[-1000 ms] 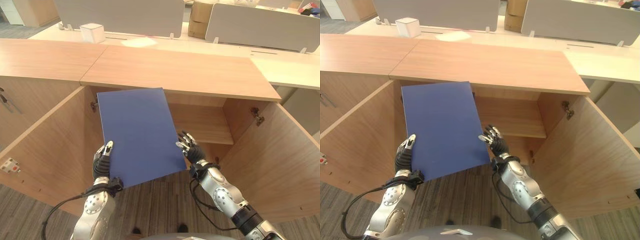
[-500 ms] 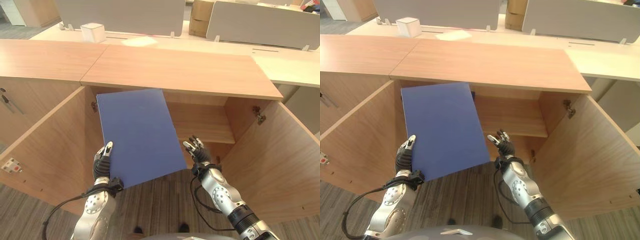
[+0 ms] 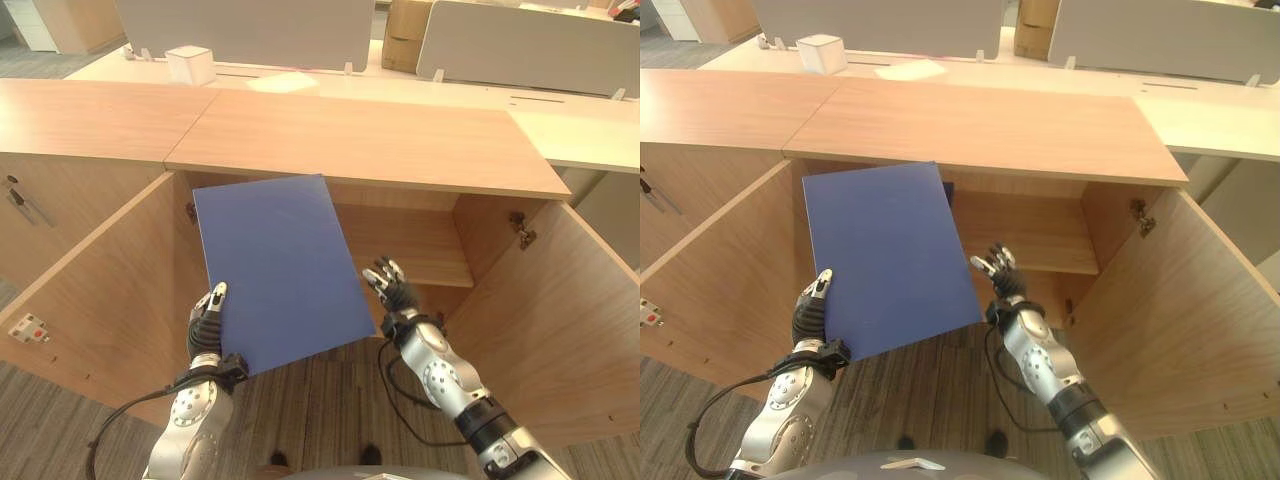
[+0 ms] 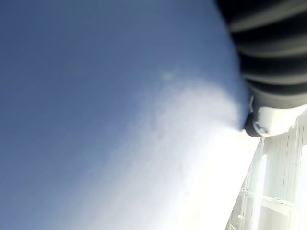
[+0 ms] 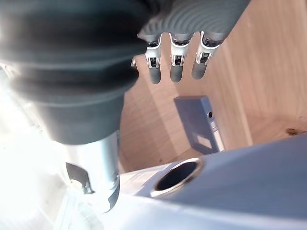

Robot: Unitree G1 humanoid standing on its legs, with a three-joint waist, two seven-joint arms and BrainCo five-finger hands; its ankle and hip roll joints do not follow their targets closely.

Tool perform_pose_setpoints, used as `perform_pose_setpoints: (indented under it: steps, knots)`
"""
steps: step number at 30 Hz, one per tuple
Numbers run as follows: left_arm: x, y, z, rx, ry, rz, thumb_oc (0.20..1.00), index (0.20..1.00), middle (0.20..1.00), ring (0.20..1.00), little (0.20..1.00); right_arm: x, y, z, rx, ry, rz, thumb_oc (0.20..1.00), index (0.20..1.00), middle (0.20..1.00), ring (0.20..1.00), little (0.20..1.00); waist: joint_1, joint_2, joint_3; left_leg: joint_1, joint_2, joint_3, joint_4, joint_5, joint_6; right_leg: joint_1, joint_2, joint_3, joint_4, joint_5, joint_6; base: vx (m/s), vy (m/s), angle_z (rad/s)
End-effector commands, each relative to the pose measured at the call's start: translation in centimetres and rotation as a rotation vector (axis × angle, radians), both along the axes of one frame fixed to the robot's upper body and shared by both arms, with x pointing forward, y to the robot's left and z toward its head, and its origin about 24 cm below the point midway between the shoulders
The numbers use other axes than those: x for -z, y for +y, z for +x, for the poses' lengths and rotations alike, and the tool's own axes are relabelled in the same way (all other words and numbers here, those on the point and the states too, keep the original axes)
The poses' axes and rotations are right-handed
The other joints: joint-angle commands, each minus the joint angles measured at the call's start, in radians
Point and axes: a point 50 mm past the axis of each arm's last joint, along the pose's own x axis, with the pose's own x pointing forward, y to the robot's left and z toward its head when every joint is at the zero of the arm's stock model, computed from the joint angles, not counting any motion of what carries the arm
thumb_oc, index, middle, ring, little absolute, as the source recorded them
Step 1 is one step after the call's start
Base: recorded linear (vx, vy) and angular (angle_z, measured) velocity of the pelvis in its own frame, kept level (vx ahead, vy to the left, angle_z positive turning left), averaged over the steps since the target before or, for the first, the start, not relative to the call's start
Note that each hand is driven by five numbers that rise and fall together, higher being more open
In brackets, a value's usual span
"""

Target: Put the empty folder in the office cabinet

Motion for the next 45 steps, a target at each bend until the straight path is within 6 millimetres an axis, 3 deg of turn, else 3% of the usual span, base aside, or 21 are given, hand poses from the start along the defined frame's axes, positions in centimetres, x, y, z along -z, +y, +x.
perform_pose_setpoints:
  steps: [1,8,15,21,27,33,39,45]
  knots:
    - [-4.2,-0.5,0.8,0.073,-0.217,0.018,0.200,0.200,0.200,0.200,0.200,-5.2,2.1,1.1,-0.092,-0.242,0.086,1.000,1.000,1.000,1.000,1.000,0.019,-0.046,-0.036,-0.043,-0.029,0.066,0.003,-0.072,0.024,0.038,-0.102,-0.018,-0.004,-0.088,0.104,0.00,0.000,0.00]
    - [-4.3,-1.0,0.8,0.092,-0.225,-0.043,0.200,0.200,0.200,0.200,0.200,-7.5,5.8,0.3,-0.303,-0.339,0.082,1.000,1.000,1.000,1.000,1.000,0.047,-0.054,-0.032,-0.048,-0.028,0.058,0.003,-0.067,0.023,0.041,-0.102,-0.030,-0.004,-0.090,0.101,0.00,-0.005,0.03]
    - [-4.7,-1.1,1.0,0.105,-0.239,-0.045,0.200,0.200,0.200,0.200,0.200,-7.7,7.5,-0.5,-0.425,-0.365,0.035,1.000,1.000,1.000,1.000,1.000,0.067,-0.062,-0.028,-0.058,-0.030,0.044,0.003,-0.061,0.022,0.042,-0.100,-0.042,-0.004,-0.092,0.100,0.00,-0.006,0.07]
    - [-5.0,-0.8,0.9,0.096,-0.244,-0.027,0.200,0.200,0.200,0.200,0.200,-6.4,7.0,-0.3,-0.401,-0.304,0.000,1.000,1.000,1.000,1.000,1.000,0.081,-0.066,-0.025,-0.065,-0.030,0.033,0.003,-0.058,0.022,0.039,-0.101,-0.051,-0.004,-0.093,0.100,-0.01,0.001,0.07]
    - [-4.9,-0.5,0.8,0.071,-0.238,-0.011,0.200,0.200,0.200,0.200,0.200,-6.6,6.2,-0.1,-0.348,-0.307,0.024,1.000,1.000,1.000,1.000,1.000,0.085,-0.069,-0.021,-0.069,-0.032,0.031,0.003,-0.057,0.023,0.032,-0.100,-0.052,-0.004,-0.090,0.100,-0.01,0.000,0.06]
    - [-5.2,-0.2,0.7,0.043,-0.252,-0.007,0.200,0.200,0.200,0.200,0.200,-6.9,4.4,1.0,-0.195,-0.299,0.081,1.000,1.000,1.000,1.000,1.000,0.080,-0.071,-0.021,-0.071,-0.032,0.034,0.003,-0.059,0.025,0.029,-0.100,-0.047,-0.004,-0.087,0.101,0.00,0.000,0.00]
    - [-4.9,0.0,0.6,0.017,-0.234,-0.017,0.200,0.200,0.200,0.200,0.200,-5.6,2.6,2.1,-0.020,-0.209,0.113,1.000,1.000,1.000,1.000,1.000,0.069,-0.064,-0.024,-0.069,-0.035,0.036,0.003,-0.062,0.027,0.026,-0.102,-0.040,-0.004,-0.082,0.101,0.00,0.000,0.00]
    - [-4.7,0.0,0.5,0.013,-0.225,-0.024,0.200,0.200,0.200,0.200,0.200,-5.1,2.8,2.3,-0.003,-0.172,0.111,1.000,1.000,1.000,1.000,1.000,0.068,-0.060,-0.022,-0.068,-0.036,0.036,0.003,-0.063,0.028,0.025,-0.103,-0.036,-0.004,-0.081,0.102,0.00,0.000,0.00]
